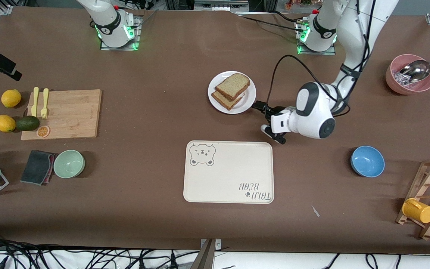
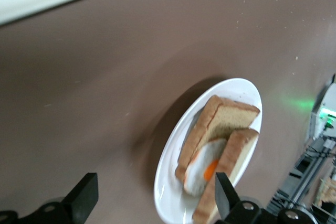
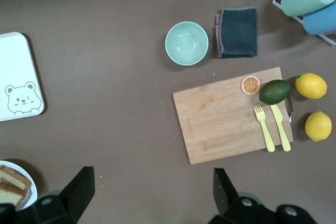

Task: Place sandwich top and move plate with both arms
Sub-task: 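Reach the left gripper toward the rim of the white plate, then grip the plate rim with the left gripper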

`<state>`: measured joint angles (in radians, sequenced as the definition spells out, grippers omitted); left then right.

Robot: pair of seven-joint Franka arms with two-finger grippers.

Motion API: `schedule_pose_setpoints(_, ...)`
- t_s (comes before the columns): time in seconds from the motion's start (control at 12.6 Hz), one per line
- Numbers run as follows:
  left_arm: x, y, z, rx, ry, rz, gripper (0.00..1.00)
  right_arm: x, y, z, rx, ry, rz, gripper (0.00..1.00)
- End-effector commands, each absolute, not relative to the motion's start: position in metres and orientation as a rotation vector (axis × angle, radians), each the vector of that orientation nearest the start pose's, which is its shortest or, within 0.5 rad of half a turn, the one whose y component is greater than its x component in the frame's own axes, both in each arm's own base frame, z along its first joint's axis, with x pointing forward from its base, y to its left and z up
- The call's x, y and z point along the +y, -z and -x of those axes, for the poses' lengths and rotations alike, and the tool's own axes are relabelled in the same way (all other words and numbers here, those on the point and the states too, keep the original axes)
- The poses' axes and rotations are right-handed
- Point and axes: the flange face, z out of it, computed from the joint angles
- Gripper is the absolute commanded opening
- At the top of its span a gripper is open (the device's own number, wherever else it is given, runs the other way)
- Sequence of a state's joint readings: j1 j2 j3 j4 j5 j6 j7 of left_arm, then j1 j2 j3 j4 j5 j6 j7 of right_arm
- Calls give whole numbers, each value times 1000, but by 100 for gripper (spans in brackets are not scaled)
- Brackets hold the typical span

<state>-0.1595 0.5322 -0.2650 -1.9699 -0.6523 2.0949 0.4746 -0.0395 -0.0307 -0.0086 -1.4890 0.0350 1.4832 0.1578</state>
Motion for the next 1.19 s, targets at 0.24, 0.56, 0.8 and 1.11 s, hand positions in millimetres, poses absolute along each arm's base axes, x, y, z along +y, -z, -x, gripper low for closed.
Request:
schedule_pose_setpoints(0.24, -266, -177, -485, -589, 406, -2321, 74, -22, -681, -532, 306, 36, 3068, 100)
schedule_pose_setpoints(0.56, -264, -158, -476, -635, 365, -2323, 61, -23, -680, -533, 308, 33, 3067, 100)
schedule_pose_setpoints(0.8, -274, -157, -471, -677, 349, -2313, 49, -22, -678, -534, 303, 29, 3067, 100)
schedule_pose_setpoints(1.11, -283, -145, -465, -738, 332, -2305, 43, -24, -680, -533, 309, 36, 3071, 100)
